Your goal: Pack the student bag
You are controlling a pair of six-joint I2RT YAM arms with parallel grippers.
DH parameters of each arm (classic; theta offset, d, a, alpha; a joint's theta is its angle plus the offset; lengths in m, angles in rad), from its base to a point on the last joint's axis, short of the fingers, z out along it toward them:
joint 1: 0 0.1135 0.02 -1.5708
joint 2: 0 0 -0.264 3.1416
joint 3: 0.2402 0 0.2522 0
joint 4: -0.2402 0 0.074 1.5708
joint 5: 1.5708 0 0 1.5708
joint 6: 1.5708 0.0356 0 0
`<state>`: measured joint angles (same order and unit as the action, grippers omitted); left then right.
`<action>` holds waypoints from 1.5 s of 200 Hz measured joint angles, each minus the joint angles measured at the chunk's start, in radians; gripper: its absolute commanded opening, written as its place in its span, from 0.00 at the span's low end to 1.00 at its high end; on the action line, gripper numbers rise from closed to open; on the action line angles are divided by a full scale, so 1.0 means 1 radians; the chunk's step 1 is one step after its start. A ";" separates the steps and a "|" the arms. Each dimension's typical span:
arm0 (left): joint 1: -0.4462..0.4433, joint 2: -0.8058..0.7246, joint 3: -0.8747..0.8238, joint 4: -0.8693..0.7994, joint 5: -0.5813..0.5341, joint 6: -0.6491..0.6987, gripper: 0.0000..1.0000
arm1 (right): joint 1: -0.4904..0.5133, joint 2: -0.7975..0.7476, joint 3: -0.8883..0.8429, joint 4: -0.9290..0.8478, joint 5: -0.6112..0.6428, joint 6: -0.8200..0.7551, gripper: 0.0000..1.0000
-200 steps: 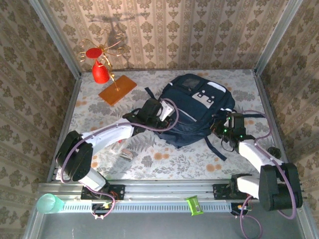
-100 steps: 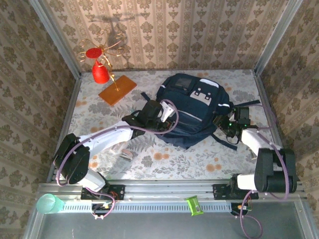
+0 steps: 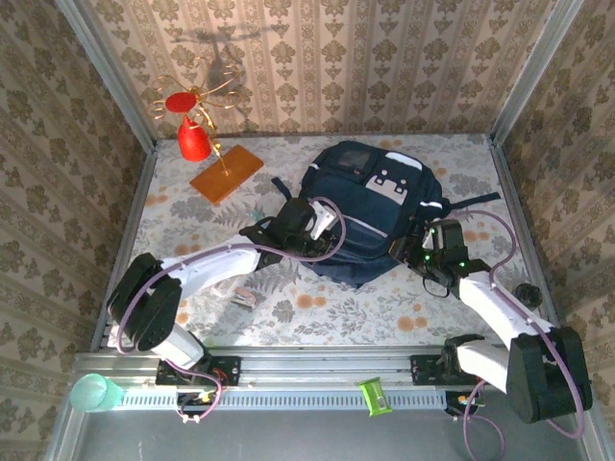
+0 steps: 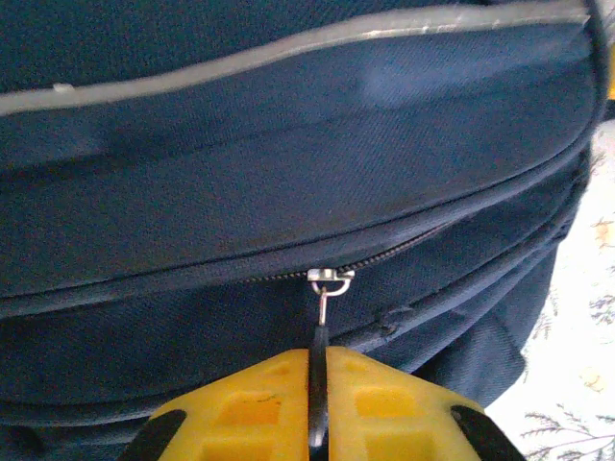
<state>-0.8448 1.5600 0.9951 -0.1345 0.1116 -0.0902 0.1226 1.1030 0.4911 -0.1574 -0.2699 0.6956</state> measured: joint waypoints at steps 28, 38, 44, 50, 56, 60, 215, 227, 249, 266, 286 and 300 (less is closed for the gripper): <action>0.000 0.035 0.000 -0.005 -0.004 0.000 0.18 | 0.000 0.025 -0.001 0.005 0.000 0.015 0.60; 0.000 0.041 0.000 -0.005 -0.004 0.000 0.19 | 0.000 0.025 -0.001 0.010 0.000 0.015 0.60; 0.000 0.045 0.000 -0.005 -0.005 0.000 0.20 | 0.000 0.025 -0.001 0.016 0.000 0.015 0.60; 0.000 0.048 0.000 -0.005 -0.005 0.000 0.21 | 0.000 0.025 -0.001 0.020 0.000 0.015 0.60; 0.000 0.050 0.000 -0.005 -0.005 0.000 0.22 | 0.000 0.025 -0.001 0.025 0.000 0.015 0.60; 0.000 0.051 0.000 -0.005 -0.004 0.000 0.22 | 0.000 0.025 -0.001 0.026 0.000 0.015 0.60; 0.008 0.064 0.006 0.008 0.033 0.001 0.00 | 0.052 0.031 -0.078 0.139 -0.002 0.118 0.68; 0.008 0.063 0.006 0.008 0.038 0.001 0.00 | 0.053 0.070 -0.078 0.163 -0.002 0.128 0.60; 0.008 0.061 0.006 0.005 0.038 0.001 0.00 | 0.056 0.116 -0.075 0.195 0.014 0.124 0.29; 0.007 0.058 0.006 -0.009 0.025 0.002 0.00 | 0.054 0.108 -0.073 0.196 0.051 0.111 0.11; 0.007 0.047 0.006 -0.035 -0.006 0.011 0.00 | 0.020 0.071 -0.073 0.187 0.090 0.090 0.04; 0.010 0.039 0.006 -0.049 -0.025 0.018 0.00 | -0.029 0.043 -0.074 0.177 0.108 0.071 0.02</action>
<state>-0.8349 1.5990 1.0016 -0.1833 0.0864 -0.0727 0.0940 1.1458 0.4175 0.0193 -0.1619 0.7670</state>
